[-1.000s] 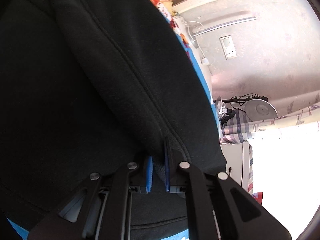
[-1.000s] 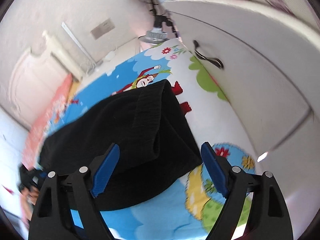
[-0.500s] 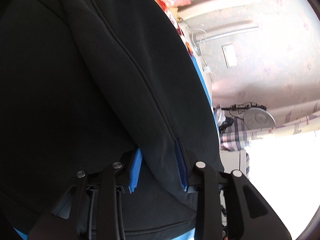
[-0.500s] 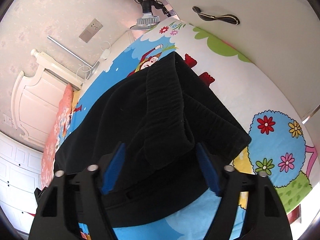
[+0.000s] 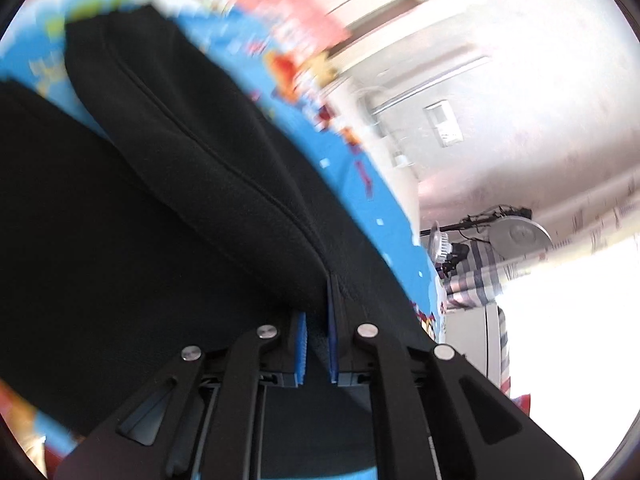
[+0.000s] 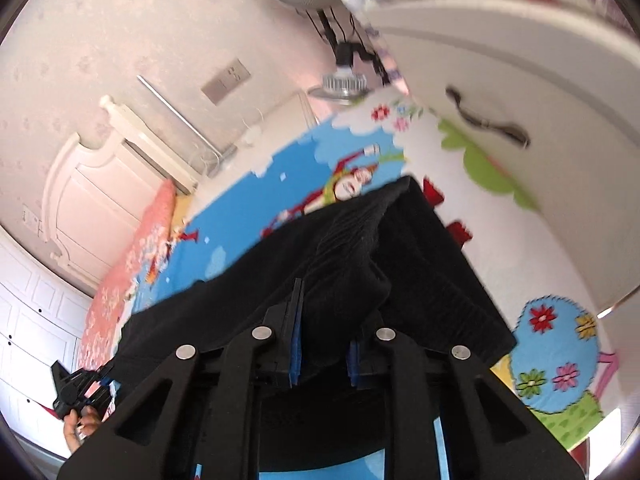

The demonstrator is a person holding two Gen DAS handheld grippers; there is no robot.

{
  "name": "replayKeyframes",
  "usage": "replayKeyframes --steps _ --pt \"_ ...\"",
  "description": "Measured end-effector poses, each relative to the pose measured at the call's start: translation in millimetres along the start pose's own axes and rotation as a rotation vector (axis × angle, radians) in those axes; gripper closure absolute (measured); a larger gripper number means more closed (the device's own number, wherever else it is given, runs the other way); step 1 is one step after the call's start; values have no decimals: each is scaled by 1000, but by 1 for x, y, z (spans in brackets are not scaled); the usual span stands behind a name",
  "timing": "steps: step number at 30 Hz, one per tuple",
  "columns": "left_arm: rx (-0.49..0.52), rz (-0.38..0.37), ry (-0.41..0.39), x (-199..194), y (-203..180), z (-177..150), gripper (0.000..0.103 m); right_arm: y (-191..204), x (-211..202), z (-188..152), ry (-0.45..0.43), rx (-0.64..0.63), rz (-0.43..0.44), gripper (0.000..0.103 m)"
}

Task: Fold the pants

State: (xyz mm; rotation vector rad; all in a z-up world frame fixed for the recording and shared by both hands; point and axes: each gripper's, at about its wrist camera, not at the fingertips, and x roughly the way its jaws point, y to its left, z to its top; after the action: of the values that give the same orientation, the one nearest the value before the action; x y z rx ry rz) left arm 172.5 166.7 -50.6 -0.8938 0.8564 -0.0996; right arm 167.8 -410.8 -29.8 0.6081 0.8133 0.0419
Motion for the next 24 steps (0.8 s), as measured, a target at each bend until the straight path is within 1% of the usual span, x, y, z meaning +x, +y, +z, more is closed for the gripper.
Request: replayKeyframes --steps 2,4,5,6,8,9,10,11,14,16,18,20,23,24 --pt "15 -17 -5 -26 -7 -17 95 -9 -11 -3 2 2 -14 85" --pt "19 5 7 -39 1 -42 95 -23 -5 -13 40 7 -48 85" --pt "16 32 24 -37 8 -53 95 -30 1 -18 63 10 -70 85" --pt "-5 64 60 -28 23 -67 95 -38 8 -24 92 17 -90 85" --pt "-68 95 126 -10 53 -85 95 -52 22 -36 140 28 -126 85" --pt "-100 104 139 -4 68 -94 95 -56 25 -41 145 25 -140 85" --pt "-104 100 127 -3 73 -99 95 -59 27 -43 144 19 -139 84" --pt "-109 89 119 -2 74 -100 94 -59 27 -44 143 9 -137 84" --pt "-133 68 110 -8 86 -95 85 -53 29 -43 151 -27 -164 82" --pt "-135 59 90 -8 84 -89 74 -52 28 -44 148 -40 -180 82" --pt "-140 65 65 -10 78 -81 68 -51 30 -46 140 -51 -191 81" --pt "-151 71 48 -11 76 -75 67 -49 32 -48 129 -72 -207 82" --pt "-174 80 0 -27 86 -63 66 -45 32 -50 117 -102 -227 84" --pt "-187 76 -23 -34 92 -56 64 -44 31 -51 116 -113 -233 84"
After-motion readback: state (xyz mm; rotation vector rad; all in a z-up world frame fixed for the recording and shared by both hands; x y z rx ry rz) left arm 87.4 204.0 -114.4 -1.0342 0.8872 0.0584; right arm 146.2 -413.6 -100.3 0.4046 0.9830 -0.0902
